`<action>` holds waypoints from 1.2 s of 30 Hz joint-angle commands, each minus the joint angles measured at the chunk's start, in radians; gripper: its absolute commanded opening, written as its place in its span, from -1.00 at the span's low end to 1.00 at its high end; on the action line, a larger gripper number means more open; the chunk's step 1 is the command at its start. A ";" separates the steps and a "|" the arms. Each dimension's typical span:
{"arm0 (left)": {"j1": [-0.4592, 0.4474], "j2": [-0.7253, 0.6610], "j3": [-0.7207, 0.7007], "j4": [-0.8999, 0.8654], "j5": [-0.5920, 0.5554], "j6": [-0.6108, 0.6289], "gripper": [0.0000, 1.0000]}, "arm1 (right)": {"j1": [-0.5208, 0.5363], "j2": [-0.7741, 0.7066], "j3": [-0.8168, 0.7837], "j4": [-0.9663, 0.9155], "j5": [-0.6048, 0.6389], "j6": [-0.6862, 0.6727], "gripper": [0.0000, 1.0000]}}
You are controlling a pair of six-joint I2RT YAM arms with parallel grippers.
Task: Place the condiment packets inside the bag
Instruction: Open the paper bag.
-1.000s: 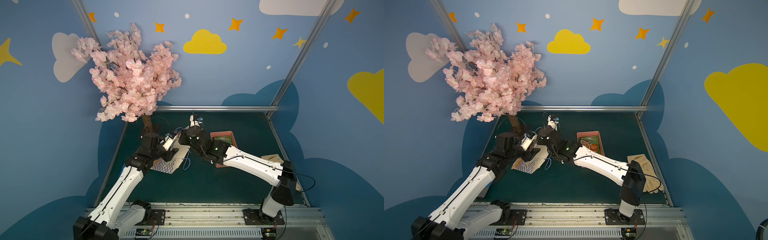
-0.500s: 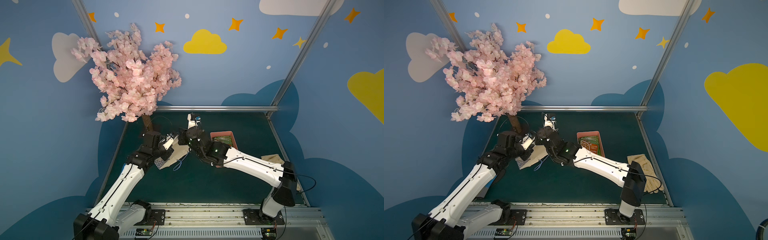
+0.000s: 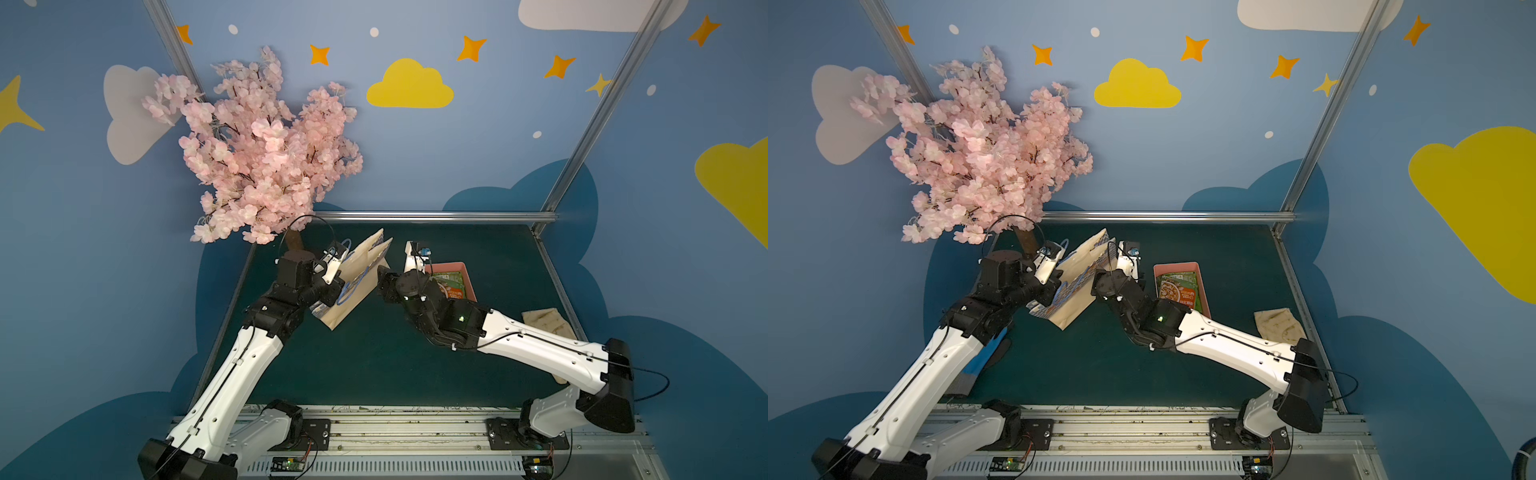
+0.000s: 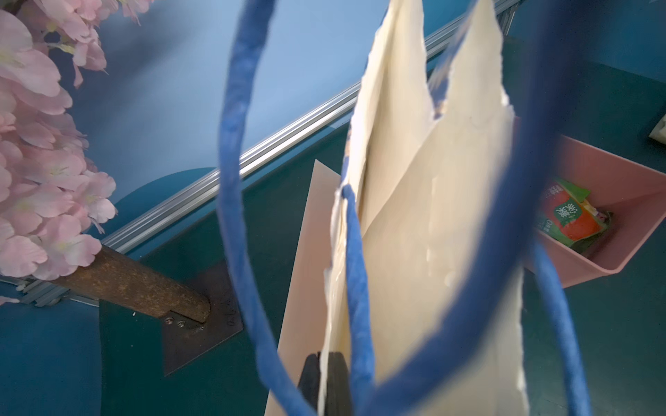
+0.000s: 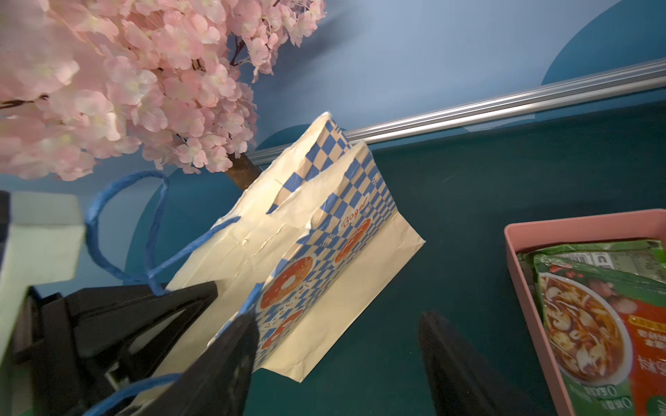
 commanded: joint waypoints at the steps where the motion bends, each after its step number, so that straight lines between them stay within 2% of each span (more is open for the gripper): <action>1: -0.004 0.003 0.009 0.007 0.033 -0.039 -0.94 | 0.005 0.056 0.082 -0.078 0.049 0.003 0.52; 11: -0.004 -0.024 -0.010 -0.012 0.050 -0.052 -0.94 | -0.019 0.223 0.217 -0.094 0.013 0.042 0.38; 17: -0.003 -0.038 -0.007 -0.023 0.034 -0.050 -0.94 | -0.043 0.259 0.234 -0.131 0.024 0.062 -0.06; 21: -0.001 -0.035 -0.011 -0.018 0.023 -0.041 -0.93 | -0.067 0.238 0.175 -0.152 0.032 0.098 -0.48; 24: 0.003 -0.025 -0.025 0.013 -0.019 -0.014 -0.93 | -0.080 0.199 0.123 -0.145 0.030 0.106 -0.76; 27: 0.021 -0.007 -0.042 0.058 -0.075 0.035 -0.93 | -0.081 0.177 0.109 -0.175 0.031 0.075 -0.93; 29: 0.045 0.008 -0.058 0.090 -0.100 0.069 -0.93 | -0.082 0.163 0.111 -0.211 0.036 0.056 -1.00; 36: 0.157 0.056 -0.093 0.155 -0.100 0.133 -0.93 | -0.113 0.103 0.084 -0.338 0.021 0.014 -1.00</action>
